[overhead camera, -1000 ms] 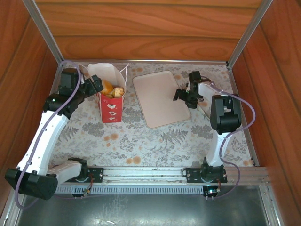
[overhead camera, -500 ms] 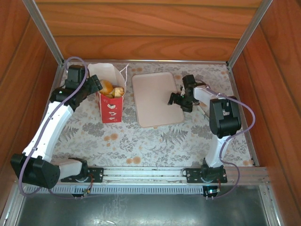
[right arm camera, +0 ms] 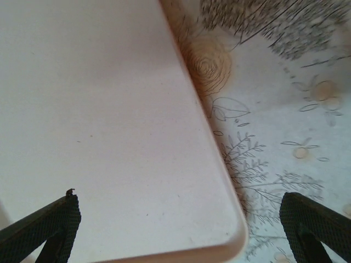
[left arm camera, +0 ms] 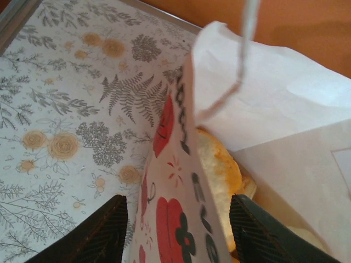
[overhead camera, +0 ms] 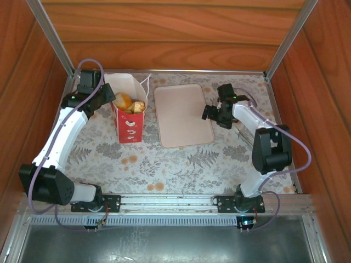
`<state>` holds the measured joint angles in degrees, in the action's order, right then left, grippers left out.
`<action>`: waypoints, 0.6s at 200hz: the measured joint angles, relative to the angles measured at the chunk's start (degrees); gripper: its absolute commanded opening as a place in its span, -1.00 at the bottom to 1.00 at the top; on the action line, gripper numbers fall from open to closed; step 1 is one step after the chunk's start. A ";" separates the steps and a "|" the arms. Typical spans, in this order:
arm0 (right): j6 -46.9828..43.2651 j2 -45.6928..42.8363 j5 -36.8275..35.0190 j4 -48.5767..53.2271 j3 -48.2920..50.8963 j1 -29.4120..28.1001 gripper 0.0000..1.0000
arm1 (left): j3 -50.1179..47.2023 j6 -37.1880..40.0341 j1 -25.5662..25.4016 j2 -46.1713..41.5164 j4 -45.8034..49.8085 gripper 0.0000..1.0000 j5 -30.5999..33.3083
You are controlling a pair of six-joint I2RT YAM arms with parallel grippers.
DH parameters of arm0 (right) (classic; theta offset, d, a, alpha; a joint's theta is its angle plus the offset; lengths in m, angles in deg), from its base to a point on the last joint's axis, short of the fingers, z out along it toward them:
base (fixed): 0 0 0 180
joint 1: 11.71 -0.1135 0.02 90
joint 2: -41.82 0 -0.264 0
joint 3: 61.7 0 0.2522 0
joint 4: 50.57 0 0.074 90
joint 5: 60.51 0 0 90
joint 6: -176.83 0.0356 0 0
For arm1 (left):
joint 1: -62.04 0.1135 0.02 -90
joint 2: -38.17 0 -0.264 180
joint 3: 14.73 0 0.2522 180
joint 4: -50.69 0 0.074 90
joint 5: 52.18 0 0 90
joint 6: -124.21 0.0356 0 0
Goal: Take the fake bread out of the paper bag
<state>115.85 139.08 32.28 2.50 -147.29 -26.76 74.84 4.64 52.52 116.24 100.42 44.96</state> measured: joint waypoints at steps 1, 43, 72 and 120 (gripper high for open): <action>0.00 -0.11 -0.07 0.07 0.00 0.00 1.00 | 0.00 0.04 0.07 0.04 0.00 0.00 0.00; 0.09 -7.10 -3.67 1.88 0.09 0.00 0.99 | 1.22 0.68 1.38 1.64 0.52 -0.12 -2.01; 0.11 -9.73 -5.73 2.64 0.13 0.00 0.99 | 3.32 1.57 1.38 3.23 1.51 -0.54 -4.00; 0.52 -12.83 -10.36 5.16 0.31 0.61 1.00 | 8.87 5.55 1.38 8.46 4.63 -1.00 -5.01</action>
<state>116.37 126.25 21.92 7.66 -146.99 -26.15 83.72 10.20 53.90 124.70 105.05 39.95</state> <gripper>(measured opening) 0.997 0.048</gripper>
